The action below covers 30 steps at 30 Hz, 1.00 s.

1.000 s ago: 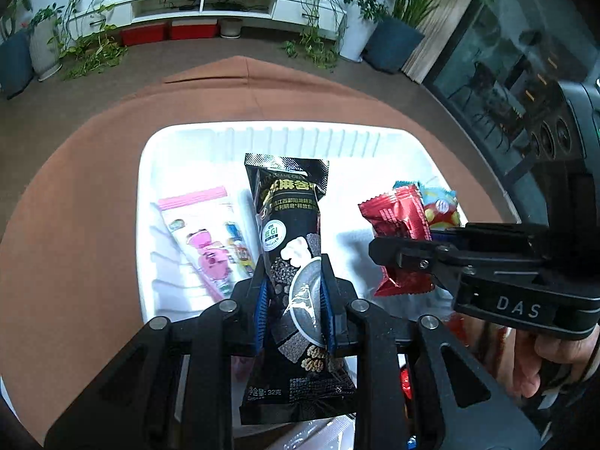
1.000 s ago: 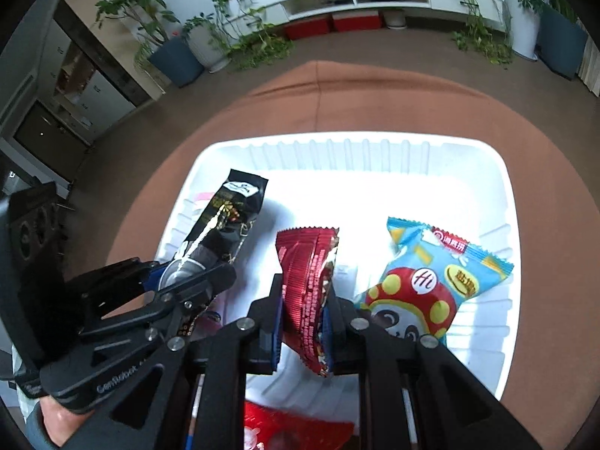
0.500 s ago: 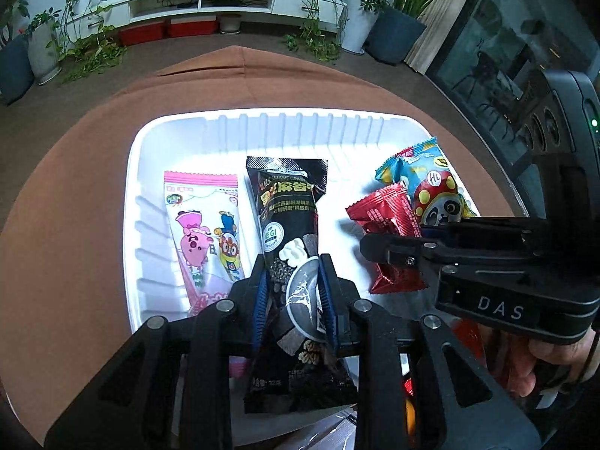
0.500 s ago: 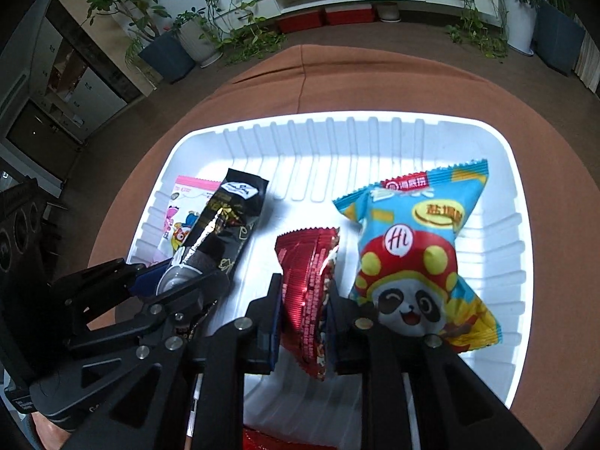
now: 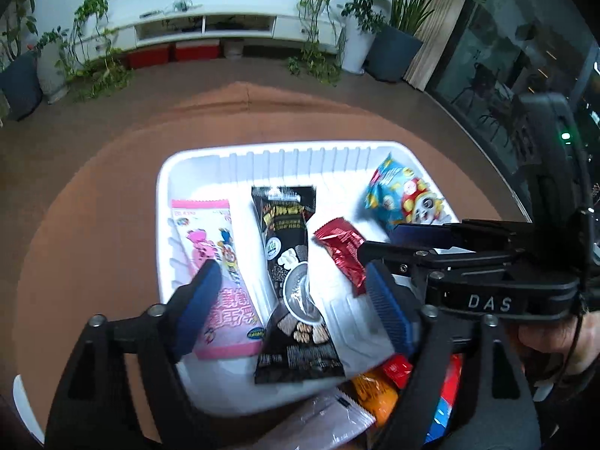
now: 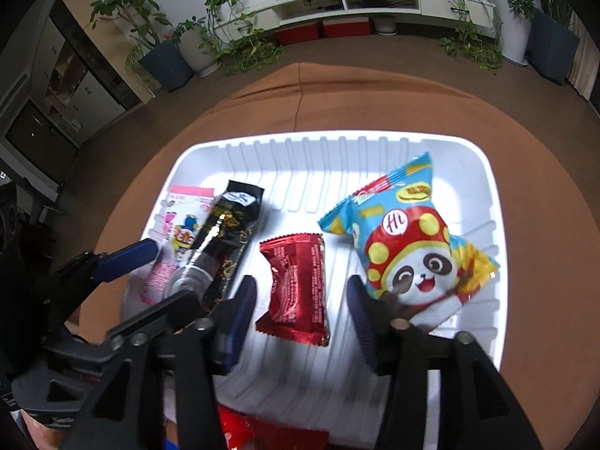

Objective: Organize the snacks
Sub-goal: 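Lower both packets into the tray, open both tools and withdraw, then move both open tools back toward the snack pile on the table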

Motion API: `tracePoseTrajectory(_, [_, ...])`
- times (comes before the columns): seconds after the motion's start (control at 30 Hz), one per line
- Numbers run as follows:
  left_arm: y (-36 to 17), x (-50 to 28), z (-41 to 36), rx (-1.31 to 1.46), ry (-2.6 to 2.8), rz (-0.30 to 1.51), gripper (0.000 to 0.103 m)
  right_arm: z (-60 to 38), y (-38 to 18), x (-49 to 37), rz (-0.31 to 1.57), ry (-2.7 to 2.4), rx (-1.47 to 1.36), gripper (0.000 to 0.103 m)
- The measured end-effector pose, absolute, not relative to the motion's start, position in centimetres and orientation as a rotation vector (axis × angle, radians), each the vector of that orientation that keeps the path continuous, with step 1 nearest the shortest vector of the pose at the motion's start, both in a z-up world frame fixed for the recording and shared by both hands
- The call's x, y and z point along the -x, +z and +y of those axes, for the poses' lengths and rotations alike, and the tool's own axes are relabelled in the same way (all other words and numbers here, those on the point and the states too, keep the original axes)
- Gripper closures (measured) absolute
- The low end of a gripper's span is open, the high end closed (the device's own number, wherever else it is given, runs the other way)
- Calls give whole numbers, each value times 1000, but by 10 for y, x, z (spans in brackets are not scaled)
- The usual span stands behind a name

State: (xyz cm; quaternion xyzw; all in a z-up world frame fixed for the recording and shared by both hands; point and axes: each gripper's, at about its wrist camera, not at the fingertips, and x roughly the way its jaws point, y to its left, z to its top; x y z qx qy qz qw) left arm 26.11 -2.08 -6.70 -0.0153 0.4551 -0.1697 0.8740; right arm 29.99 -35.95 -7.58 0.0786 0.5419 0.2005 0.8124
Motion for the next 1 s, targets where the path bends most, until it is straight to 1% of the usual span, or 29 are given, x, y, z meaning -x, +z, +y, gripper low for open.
tracePoseTrajectory(0.03, [-59,-255,-18,33,-350,937,10,-362,-70,-297,1143,436,-188,40])
tracePoseTrajectory(0.07, [-50,-247,-14,36,-343,918,2,-366,-64,-294,1125,443,-212,34])
tracePoseTrajectory(0.1, [-44,-242,-13,34,-341,908,0,-371,-57,-290,1101,455,-241,30])
tracePoseTrajectory(0.17, [-27,-224,-7,28,-326,876,0,-383,-39,-280,1036,479,-302,15])
tracePoseTrajectory(0.2, [-22,-218,-4,29,-320,869,0,-392,-29,-272,996,494,-347,11])
tracePoseTrajectory(0.27, [-8,-198,6,36,-308,836,0,-405,-18,-259,955,533,-422,2])
tracePoseTrajectory(0.3, [-5,-192,10,45,-303,827,0,-414,-12,-250,938,563,-472,0])
tracePoseTrajectory(0.47, [9,-140,26,66,-273,791,0,-439,-1,-211,900,604,-560,0])
tracePoseTrajectory(0.6, [4,-104,30,91,-291,802,0,-453,-7,-172,884,627,-637,0])
tracePoseTrajectory(0.83, [-27,-29,17,7,-318,872,0,-471,-27,-104,866,624,-753,0])
tracePoseTrajectory(1.0, [-44,6,12,-13,-359,908,0,-468,-33,-70,866,606,-716,0])
